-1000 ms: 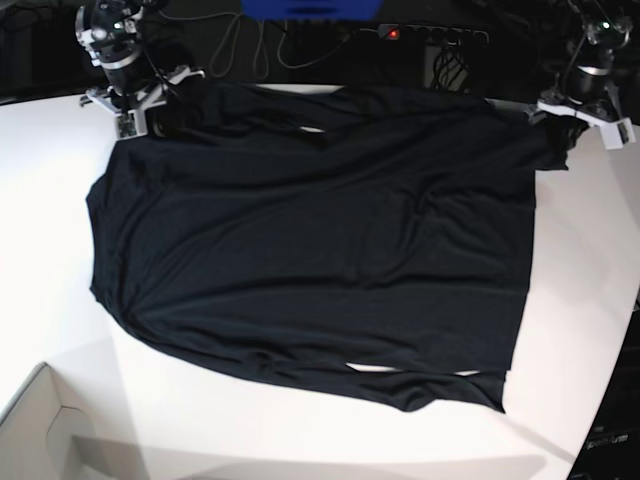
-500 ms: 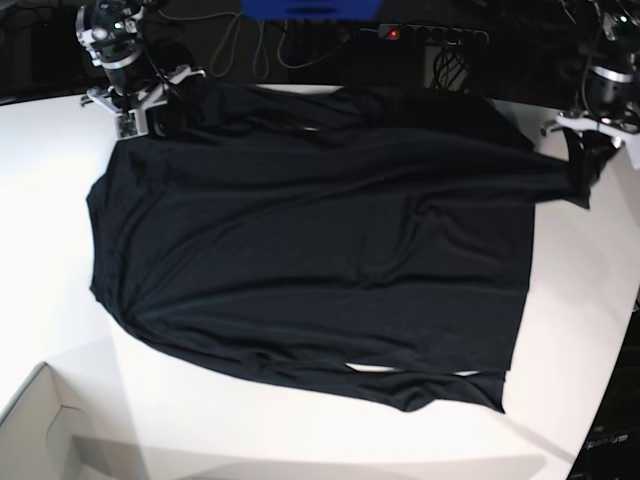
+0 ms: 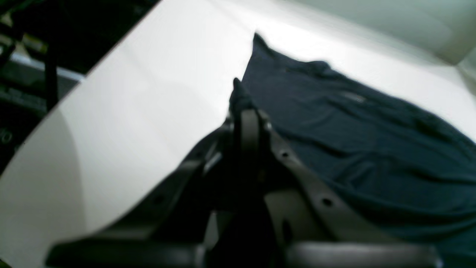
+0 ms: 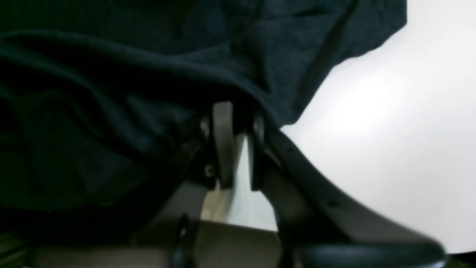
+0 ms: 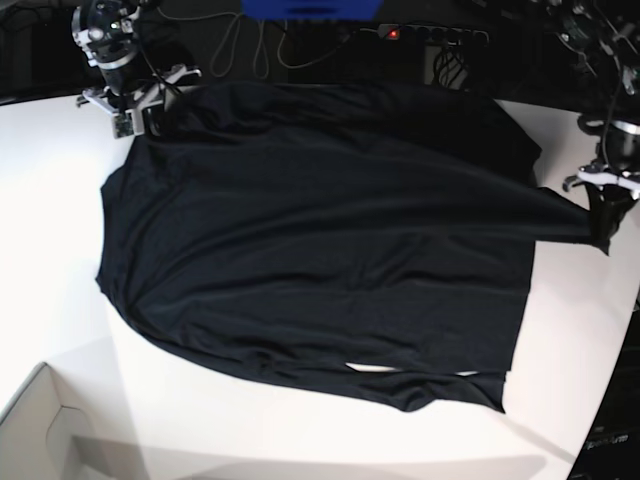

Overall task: Layout the t-shirt on the table in an organized manner, then fold the t-shirt properly
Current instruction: 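Regrasp the shirt corner with the left gripper and pull it outward, then pull the collar-end corners apart with both grippers to straighten the shirt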

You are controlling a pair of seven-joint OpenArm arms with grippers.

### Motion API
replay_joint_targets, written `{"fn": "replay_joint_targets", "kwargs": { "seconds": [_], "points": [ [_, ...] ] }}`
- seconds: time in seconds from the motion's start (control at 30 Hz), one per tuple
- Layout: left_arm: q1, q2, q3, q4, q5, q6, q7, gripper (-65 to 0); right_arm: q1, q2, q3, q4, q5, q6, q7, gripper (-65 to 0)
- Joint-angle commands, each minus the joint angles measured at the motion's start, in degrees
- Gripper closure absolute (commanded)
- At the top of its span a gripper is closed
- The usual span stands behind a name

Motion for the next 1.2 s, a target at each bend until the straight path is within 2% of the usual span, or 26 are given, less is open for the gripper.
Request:
{"fn": "replay_joint_targets", "kwargs": {
  "seconds": [0.0,0.27,0.57,0.7,0.83,1.03,1.17],
  "points": [
    [-1.4,-0.8,-0.1,0.2,0.0,-0.3,-1.9,-0.2,-0.2,0.1,0.1,1.0,0.8,0.4,1.2,-8.5],
    [-8.3,-0.7,-0.1,-6.8,6.4,-0.3,-1.9,-0.4,1.5,1.6,0.1,1.0,0.7,0.4,1.2,-8.9],
    [-4.4,-0.1,-0.1,-7.4,5.9,-0.4,-2.0,-0.4,4.6,1.7,6.3,-1.3,0.8,0.4,1.2,-8.9],
    [-2.9,-0.1,-0.1,-7.4,5.9,-0.4,-2.0,-0.3,4.5,1.3,6.5,1.6,0.9,0.4,1.2,-8.9],
    [-2.2,0.0,-0.1,-7.4,5.9,-0.4,-2.0,-0.2,4.5,-0.4,4.0,4.1,0.9,0.5,1.2,-8.8],
    [-0.6,1.4,-0.2,-8.3,6.0,-0.4,-2.0,-0.2,4.8,-0.3,-3.1,2.0,0.9,0.5,1.2,-8.5],
    [-0.1,1.4,-0.2,-10.9,6.0,-0.4,-2.1,-0.2,7.7,0.0,-2.3,-3.3,0.6,0.5,1.2,-8.5]
  ]
}}
